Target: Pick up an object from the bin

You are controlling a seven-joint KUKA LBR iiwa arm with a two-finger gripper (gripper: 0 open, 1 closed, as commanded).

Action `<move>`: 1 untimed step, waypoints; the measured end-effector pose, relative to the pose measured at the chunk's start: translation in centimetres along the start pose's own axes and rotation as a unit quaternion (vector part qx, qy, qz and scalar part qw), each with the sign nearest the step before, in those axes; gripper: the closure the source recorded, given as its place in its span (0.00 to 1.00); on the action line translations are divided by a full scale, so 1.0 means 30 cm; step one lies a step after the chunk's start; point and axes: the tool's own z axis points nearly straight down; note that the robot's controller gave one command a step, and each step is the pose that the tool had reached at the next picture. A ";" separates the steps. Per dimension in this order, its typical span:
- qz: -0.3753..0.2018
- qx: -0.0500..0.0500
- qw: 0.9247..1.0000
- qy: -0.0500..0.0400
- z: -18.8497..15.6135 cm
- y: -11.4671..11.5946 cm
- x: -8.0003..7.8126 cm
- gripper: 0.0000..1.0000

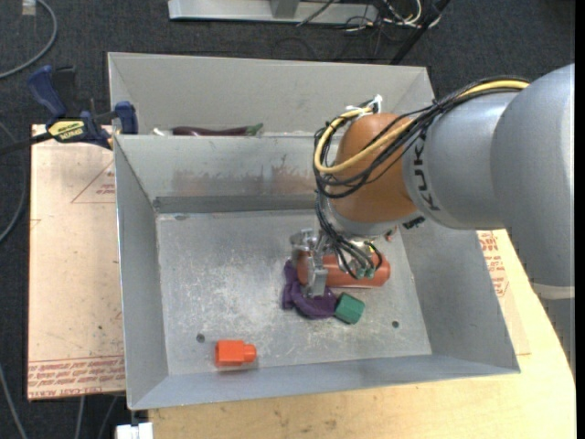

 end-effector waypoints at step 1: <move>-0.062 -0.001 0.998 -0.007 0.008 -0.115 -0.004 1.00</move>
Offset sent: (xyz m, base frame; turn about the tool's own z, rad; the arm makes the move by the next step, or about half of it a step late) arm 0.0000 0.0000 0.0000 0.0000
